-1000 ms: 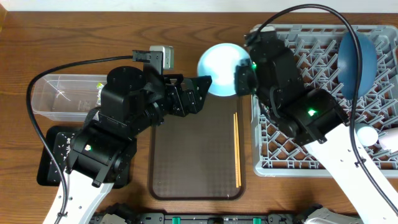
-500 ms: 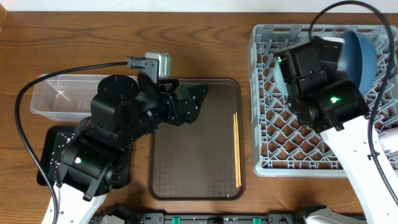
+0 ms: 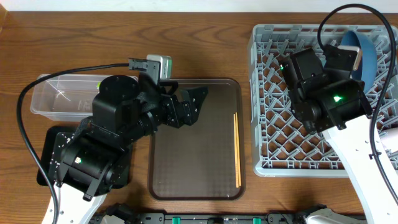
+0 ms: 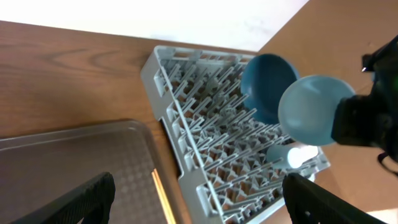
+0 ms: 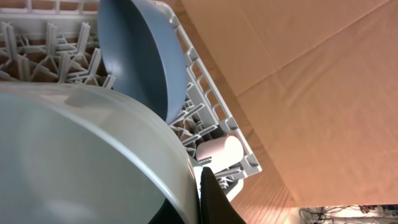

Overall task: Sort waste into correct bins and load items into the dishwasher rack
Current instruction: 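Carry the bowl right and set it in the dish rack, then open the right gripper and raise it from the bowl in the rack, then move the right gripper left over the brown tray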

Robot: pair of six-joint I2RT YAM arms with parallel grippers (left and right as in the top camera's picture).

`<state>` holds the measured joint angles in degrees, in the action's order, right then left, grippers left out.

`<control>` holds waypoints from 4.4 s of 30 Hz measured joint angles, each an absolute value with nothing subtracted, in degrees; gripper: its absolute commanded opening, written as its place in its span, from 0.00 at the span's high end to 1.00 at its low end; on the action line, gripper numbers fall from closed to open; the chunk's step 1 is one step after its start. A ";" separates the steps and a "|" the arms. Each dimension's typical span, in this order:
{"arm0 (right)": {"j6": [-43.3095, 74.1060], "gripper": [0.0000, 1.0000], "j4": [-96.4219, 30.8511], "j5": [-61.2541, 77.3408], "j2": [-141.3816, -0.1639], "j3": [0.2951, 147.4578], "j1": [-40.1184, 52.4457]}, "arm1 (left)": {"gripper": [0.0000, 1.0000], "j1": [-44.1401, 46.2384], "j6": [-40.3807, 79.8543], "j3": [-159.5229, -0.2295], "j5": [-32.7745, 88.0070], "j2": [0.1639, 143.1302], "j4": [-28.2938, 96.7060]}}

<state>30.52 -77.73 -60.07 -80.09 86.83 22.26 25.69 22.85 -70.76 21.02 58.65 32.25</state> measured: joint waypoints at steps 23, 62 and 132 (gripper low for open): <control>34.00 0.99 -86.00 -67.20 -96.51 86.80 23.40 | 0.13 25.69 13.47 -70.76 18.50 58.65 43.38; -9.58 0.99 -39.86 -88.60 -108.40 86.78 22.00 | 0.12 25.69 10.63 -70.76 17.58 58.65 49.71; -16.99 0.27 -39.81 -83.29 -116.86 80.47 25.63 | 0.12 25.69 10.00 -70.76 17.58 58.65 50.61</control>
